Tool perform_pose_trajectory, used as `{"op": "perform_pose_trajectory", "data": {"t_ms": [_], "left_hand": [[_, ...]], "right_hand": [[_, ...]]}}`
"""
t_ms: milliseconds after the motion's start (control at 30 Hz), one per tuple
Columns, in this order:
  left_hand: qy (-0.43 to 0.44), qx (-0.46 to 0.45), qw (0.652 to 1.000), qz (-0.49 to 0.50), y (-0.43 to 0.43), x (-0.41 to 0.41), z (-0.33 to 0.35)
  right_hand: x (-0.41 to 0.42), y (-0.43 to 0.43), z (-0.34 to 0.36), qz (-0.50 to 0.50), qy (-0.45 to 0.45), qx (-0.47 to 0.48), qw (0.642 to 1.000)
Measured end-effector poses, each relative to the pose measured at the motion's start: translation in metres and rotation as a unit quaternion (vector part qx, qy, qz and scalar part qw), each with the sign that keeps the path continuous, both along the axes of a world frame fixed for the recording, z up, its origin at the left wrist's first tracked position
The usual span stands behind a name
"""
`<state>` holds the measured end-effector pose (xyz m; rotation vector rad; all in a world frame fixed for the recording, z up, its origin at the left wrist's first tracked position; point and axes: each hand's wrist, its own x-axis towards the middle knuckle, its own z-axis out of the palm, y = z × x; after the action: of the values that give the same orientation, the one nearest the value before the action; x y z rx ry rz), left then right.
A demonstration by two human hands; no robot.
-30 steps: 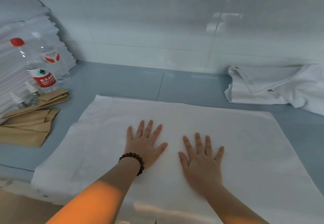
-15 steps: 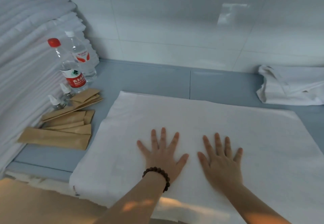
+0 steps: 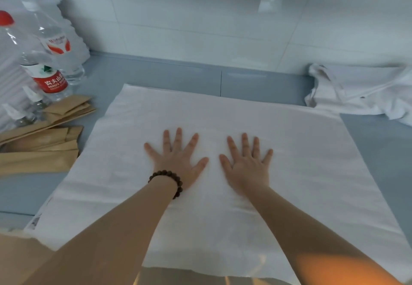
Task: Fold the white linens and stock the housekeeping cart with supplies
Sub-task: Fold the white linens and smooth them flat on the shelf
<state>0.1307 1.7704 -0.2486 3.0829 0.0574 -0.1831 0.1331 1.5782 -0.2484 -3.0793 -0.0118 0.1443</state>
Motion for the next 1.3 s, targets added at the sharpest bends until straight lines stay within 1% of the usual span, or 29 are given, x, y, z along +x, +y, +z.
{"op": "perform_pose_trajectory", "data": {"t_ms": [233,467,567,667,767,833,867,1000,1067,1200,1300], "left_hand": [[0.022,-0.012,1.000,-0.007,0.001,-0.006,0.004],[0.089,-0.029,0.993,0.070,0.046,-0.050,0.007],[0.076,-0.033,0.994,0.071,0.062,-0.080,0.007],[0.063,-0.022,0.996,0.052,0.057,-0.110,0.008],[0.016,-0.021,0.998,0.055,0.045,-0.125,0.014],[-0.016,-0.031,0.998,0.051,0.042,-0.120,0.019],[-0.023,-0.032,0.999,0.037,0.042,-0.115,0.020],[-0.011,-0.026,1.000,-0.009,0.057,-0.080,0.015],[0.002,-0.022,1.000,-0.014,0.077,-0.059,0.012],[0.018,-0.029,0.999,0.041,0.121,-0.024,0.008],[0.012,-0.024,0.996,0.085,0.129,-0.009,0.007]], "right_hand": [[-0.010,-0.007,0.002,0.004,-0.007,0.001,1.000],[-0.030,-0.018,0.009,0.006,0.010,-0.008,1.000],[-0.042,-0.027,0.013,0.006,0.013,-0.011,1.000],[-0.053,-0.039,0.016,0.009,0.031,-0.020,0.999],[-0.055,-0.043,0.022,-0.014,0.049,-0.011,0.999],[-0.049,-0.026,0.029,-0.034,0.040,0.022,0.998],[-0.046,-0.012,0.031,-0.024,0.030,0.033,0.999],[-0.040,0.055,0.025,0.073,0.025,0.038,0.996],[-0.038,0.070,0.017,0.084,0.019,0.028,0.996],[-0.039,0.069,0.005,0.077,-0.009,0.017,0.997],[-0.039,0.070,0.003,0.070,-0.007,0.012,0.997]]}}
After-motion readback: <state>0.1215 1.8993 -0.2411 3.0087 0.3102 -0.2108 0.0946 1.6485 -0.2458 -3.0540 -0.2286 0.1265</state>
